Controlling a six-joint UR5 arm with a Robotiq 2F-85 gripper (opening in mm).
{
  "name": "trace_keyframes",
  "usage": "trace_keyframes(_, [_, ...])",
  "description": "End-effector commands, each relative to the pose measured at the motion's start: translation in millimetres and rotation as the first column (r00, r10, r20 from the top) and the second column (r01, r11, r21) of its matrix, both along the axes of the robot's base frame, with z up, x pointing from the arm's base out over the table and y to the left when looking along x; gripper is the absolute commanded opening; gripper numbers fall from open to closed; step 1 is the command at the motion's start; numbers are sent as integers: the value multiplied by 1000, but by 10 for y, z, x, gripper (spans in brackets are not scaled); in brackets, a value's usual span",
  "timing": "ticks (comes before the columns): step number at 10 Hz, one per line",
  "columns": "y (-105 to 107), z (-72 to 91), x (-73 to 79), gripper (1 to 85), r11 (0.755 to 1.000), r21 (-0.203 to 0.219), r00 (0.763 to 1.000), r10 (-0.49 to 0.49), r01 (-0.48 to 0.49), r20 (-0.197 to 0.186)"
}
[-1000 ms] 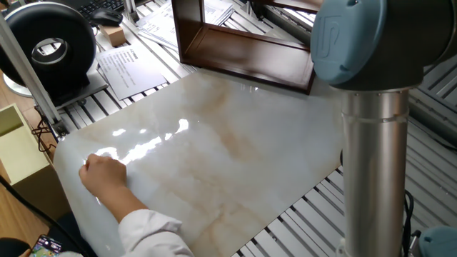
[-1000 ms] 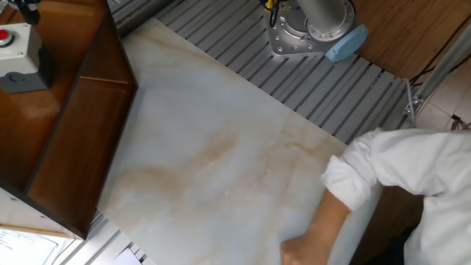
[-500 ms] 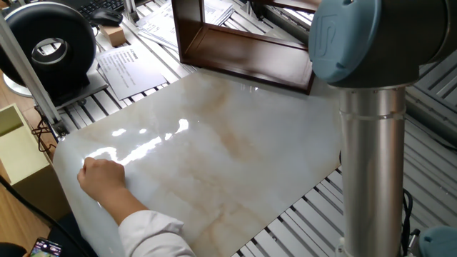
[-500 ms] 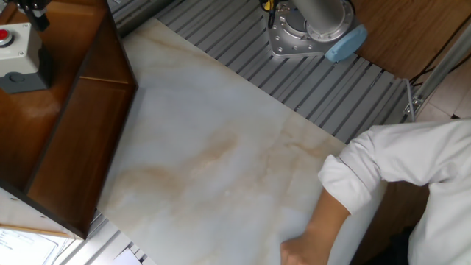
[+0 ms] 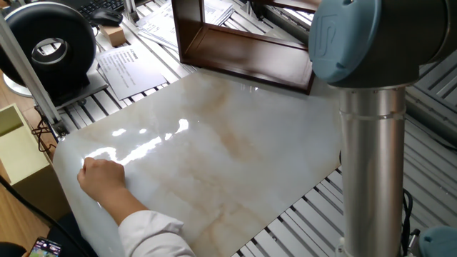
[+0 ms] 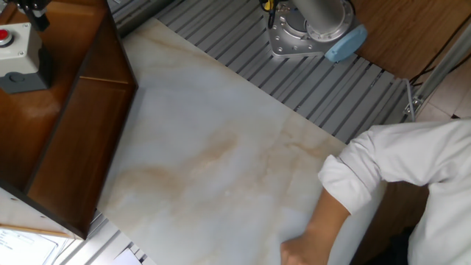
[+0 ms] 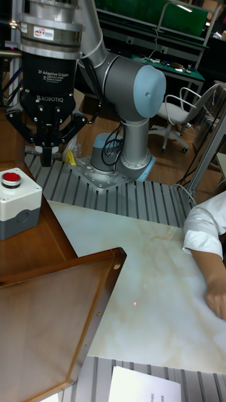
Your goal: Take the object down from the shelf
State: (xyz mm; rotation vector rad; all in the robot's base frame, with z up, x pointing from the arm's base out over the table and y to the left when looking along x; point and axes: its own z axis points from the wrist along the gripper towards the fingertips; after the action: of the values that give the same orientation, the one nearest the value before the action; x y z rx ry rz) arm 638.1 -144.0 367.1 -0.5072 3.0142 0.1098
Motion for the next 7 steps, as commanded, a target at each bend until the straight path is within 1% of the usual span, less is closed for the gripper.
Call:
trace_keyframes(1, [132, 19, -40, 13, 990, 56, 992, -125, 126, -28])
trace_keyframes(2, [148, 21, -28, 13, 990, 63, 991, -128, 129, -25])
trace_keyframes(3, [124, 18, -24, 13, 991, 54, 992, -124, 125, -22])
trace_keyframes(4, [124, 20, -8, 13, 993, 53, 994, -105, 106, -13])
trace_keyframes(7, [163, 22, -49, 13, 995, 65, 997, -70, 71, -25])
